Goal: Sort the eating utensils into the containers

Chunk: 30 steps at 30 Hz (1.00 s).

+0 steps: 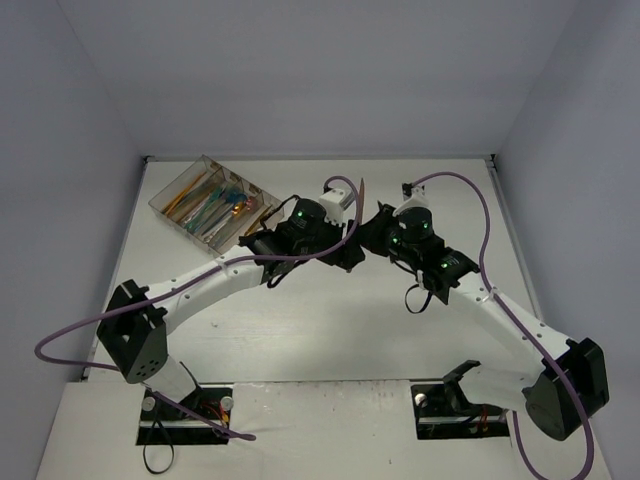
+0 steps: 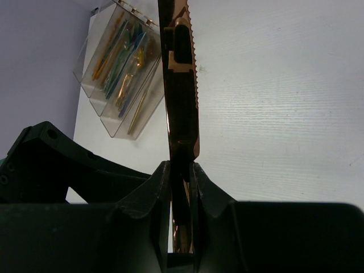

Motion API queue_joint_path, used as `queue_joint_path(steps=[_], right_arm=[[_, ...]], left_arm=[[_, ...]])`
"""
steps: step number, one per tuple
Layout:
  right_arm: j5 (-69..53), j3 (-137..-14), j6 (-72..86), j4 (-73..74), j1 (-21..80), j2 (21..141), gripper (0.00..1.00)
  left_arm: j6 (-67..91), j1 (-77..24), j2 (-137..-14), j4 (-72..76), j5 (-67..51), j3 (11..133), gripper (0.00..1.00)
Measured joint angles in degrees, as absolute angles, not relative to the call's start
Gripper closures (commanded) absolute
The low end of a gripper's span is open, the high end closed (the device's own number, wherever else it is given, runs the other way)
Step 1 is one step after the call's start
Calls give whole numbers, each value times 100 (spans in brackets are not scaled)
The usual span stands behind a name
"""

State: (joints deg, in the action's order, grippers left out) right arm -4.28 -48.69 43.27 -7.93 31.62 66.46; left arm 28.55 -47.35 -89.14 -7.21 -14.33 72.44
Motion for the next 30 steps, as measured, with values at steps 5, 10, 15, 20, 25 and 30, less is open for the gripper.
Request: queue_joint_path(steps=[5, 10, 15, 20, 25, 30], right_arm=[[-510, -4823, 4379, -882, 3162, 6648, 100], [-535, -4782, 4464, -1015, 3159, 6646, 100], [-555, -4683, 4518, -1052, 3158, 6637, 98], [-572, -4637, 4523, -1140, 3162, 6617, 74], [-566, -4619, 4487, -1191, 3134, 6608, 59], [-662, -4440, 4439, -1192, 2739, 6537, 57]], left_arm=[[2852, -4729, -8939, -634, -1460, 7244, 61], [2853, -4729, -9163, -560, -1476, 7244, 75], [2838, -4731, -9316, -597, -1385, 7242, 100], [2562, -4729, -9275, -720, -1145, 7240, 100], [2102, -4608, -9056, -1031, -792, 7100, 100], [1527, -3968, -8667, -1544, -671, 6781, 100]])
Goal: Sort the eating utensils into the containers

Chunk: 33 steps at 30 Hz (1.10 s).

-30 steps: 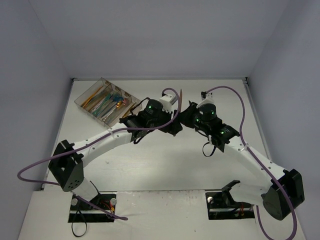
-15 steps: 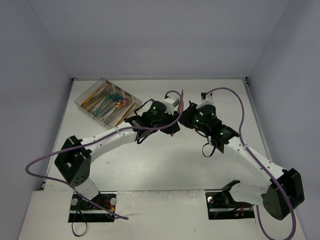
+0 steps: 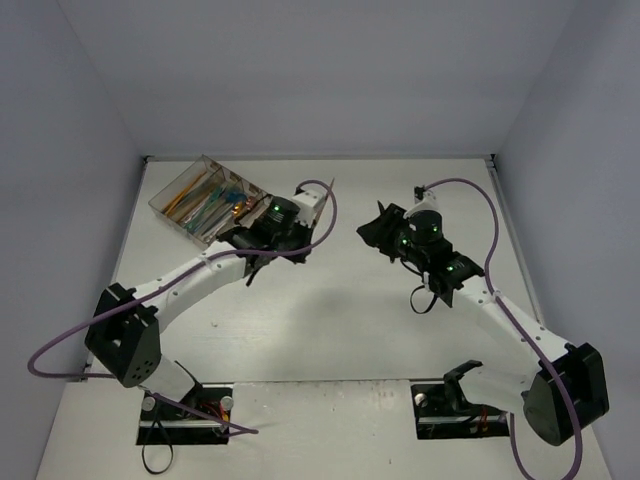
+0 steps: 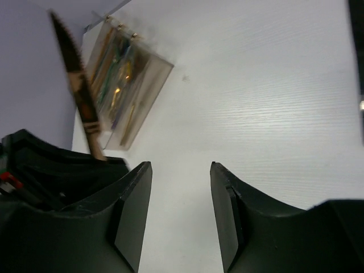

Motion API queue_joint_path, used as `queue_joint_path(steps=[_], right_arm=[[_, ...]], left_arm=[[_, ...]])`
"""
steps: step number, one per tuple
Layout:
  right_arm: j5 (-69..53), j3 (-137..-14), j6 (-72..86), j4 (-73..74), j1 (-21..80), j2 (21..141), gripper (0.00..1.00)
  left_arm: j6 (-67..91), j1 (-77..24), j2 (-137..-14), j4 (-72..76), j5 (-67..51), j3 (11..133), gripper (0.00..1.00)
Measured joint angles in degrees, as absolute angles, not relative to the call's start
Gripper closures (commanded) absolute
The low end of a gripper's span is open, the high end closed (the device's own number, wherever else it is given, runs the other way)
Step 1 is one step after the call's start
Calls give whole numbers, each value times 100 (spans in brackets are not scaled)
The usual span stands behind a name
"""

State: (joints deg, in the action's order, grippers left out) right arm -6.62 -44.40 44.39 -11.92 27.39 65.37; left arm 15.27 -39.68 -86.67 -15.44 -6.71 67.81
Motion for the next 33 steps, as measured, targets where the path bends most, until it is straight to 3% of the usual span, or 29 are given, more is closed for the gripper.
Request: queue_joint_path(steps=[10, 23, 25, 27, 29, 33], right_arm=[[-746, -4055, 4072, -888, 1953, 6202, 56], [-918, -3789, 3765, -727, 1904, 6217, 55], [-933, -3787, 3721, -720, 1893, 6217, 55], [-941, -3782, 3681, -709, 1876, 6217, 55], [-941, -3769, 3617, -687, 1872, 6217, 55], [-894, -3748, 3478, -601, 1872, 6225, 54]], left_arm=[[-760, -2195, -8584, -2876, -207, 6987, 100], [-2158, -1573, -10229, -3169, -225, 7441, 100], [-2196, -1548, -10407, -3152, -221, 7472, 95], [-2213, -1527, -10508, -3111, -198, 7491, 81], [-2211, -1517, -10512, -3067, -158, 7501, 77], [-2180, -1507, -10487, -2960, -60, 7565, 57]])
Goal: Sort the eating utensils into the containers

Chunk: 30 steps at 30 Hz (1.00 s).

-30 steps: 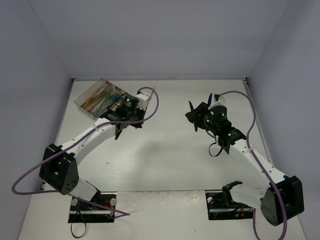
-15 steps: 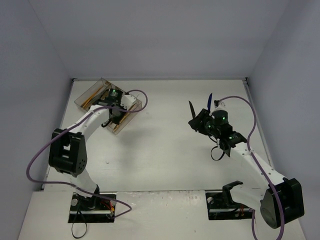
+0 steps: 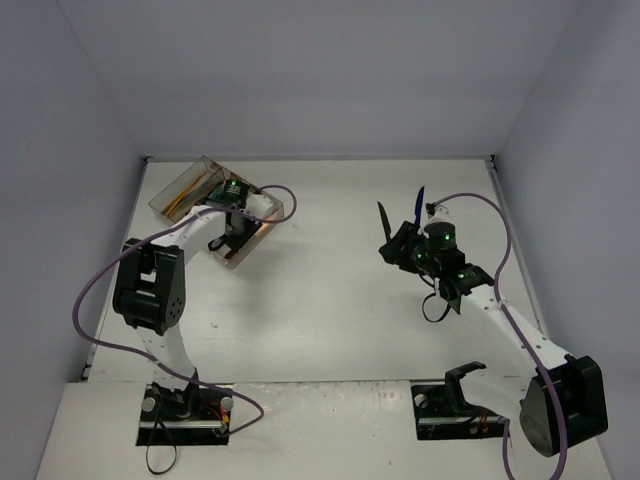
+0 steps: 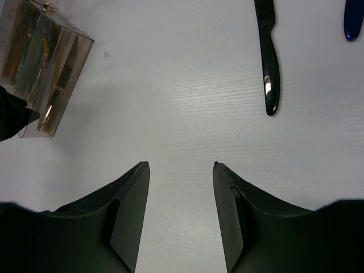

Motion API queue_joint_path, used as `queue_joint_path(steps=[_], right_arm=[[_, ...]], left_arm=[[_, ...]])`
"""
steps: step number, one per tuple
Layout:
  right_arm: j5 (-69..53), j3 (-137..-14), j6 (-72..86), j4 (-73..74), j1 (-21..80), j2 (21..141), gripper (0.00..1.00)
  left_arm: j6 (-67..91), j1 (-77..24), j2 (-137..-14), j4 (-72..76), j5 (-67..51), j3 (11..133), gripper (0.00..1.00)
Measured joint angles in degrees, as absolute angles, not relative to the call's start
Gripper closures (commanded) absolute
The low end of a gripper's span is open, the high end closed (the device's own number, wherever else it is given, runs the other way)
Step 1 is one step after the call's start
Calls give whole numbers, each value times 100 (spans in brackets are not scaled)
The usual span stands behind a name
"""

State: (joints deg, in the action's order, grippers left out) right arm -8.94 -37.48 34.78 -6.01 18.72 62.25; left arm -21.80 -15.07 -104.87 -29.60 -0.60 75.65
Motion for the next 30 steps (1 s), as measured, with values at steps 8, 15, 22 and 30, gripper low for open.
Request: queue_joint_path(steps=[8, 15, 22, 30], right_arm=[[-384, -3975, 3054, -281, 1868, 6663, 53], [601, -5030, 2597, 57, 1732, 7721, 53], [902, -6120, 2418, 275, 1200, 9045, 53], [925, -7205, 2257, 409, 518, 10606, 55]], left_arm=[[-2014, -1507, -10002, -2938, 141, 7567, 41], [-1268, -1507, -9066, -2963, 9, 7713, 33], [-306, -1509, -7597, -2485, -710, 7094, 21], [224, -1526, -6354, -2055, -572, 5561, 15]])
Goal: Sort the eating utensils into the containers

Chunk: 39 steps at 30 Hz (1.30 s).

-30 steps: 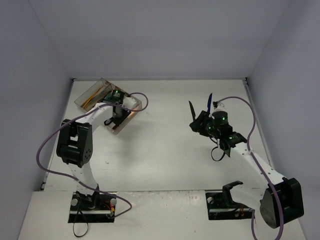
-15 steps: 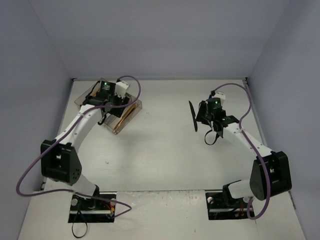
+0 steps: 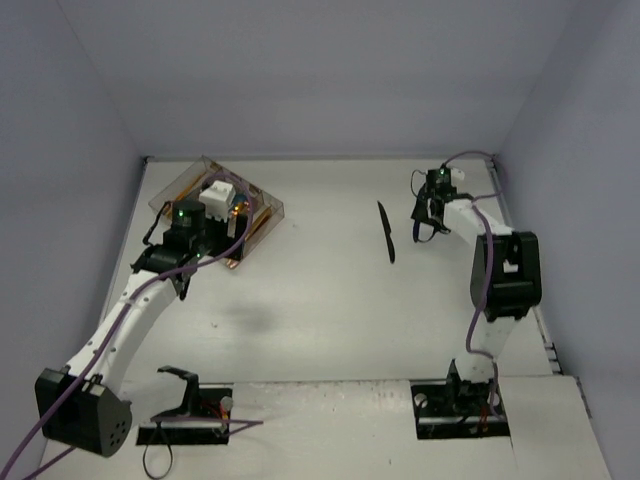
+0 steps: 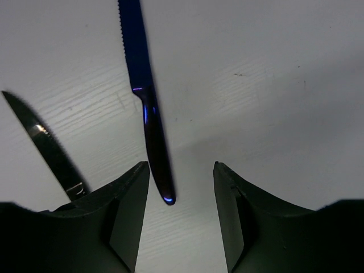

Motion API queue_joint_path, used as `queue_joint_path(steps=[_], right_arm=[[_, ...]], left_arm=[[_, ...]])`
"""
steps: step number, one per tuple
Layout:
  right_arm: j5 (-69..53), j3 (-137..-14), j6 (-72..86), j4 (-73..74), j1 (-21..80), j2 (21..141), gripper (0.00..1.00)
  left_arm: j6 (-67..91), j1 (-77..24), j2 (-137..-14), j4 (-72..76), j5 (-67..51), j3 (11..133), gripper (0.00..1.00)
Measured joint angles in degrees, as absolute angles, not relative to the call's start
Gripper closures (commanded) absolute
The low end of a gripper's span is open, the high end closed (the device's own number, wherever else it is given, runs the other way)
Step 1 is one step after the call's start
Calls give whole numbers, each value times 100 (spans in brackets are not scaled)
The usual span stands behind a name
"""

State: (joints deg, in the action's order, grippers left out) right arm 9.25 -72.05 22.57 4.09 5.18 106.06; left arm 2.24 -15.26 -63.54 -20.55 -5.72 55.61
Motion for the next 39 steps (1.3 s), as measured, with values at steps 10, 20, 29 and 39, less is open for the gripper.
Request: queue_joint_path(steps=[10, 20, 29, 39], right_arm=[[779, -8282, 1800, 492, 416, 11843, 60], [718, -8577, 1659, 393, 416, 12255, 62], [725, -8694, 1634, 322, 416, 12364, 79], [750, -8690, 1704, 322, 416, 12366, 100]], left_arm=[[400, -1539, -6363, -1903, -83, 5544, 15], [470, -1568, -6448, -1904, -38, 5546, 15], [497, -1570, -6515, -1905, -63, 5549, 15], [510, -1570, -6555, -1905, -152, 5551, 15]])
